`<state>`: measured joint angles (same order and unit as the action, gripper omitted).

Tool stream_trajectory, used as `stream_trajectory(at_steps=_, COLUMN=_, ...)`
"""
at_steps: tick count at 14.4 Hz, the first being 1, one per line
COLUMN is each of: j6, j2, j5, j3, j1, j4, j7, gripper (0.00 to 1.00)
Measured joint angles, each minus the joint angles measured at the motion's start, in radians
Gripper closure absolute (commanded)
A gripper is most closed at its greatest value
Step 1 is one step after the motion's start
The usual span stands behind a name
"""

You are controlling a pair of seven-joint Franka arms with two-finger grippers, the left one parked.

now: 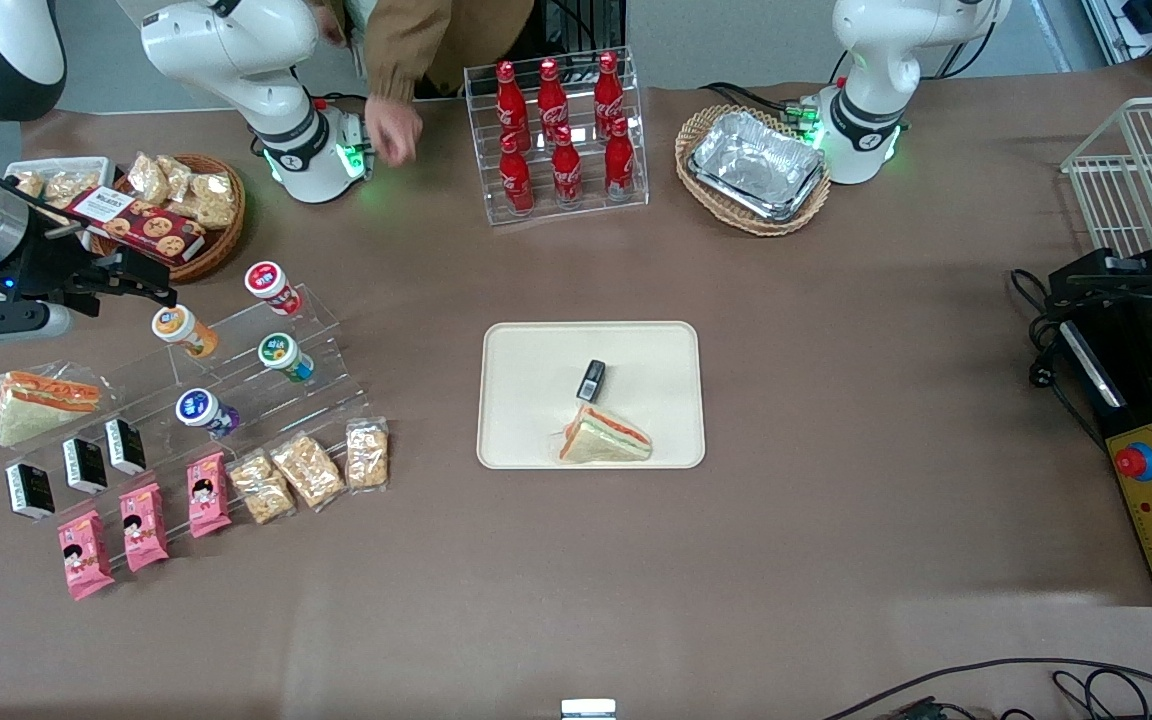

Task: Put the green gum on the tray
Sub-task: 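Move the right gripper over the green-lidded tub on the acrylic rack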

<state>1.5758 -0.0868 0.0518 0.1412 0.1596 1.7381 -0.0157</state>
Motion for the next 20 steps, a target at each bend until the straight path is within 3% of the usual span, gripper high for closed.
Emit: stream_trajectory(at_steps=20, j6=-0.076, j2=-0.021, j5=0.000, j3=0.023, j1=0.000, j4=-0.014, j7=-0.002, gripper=0.00)
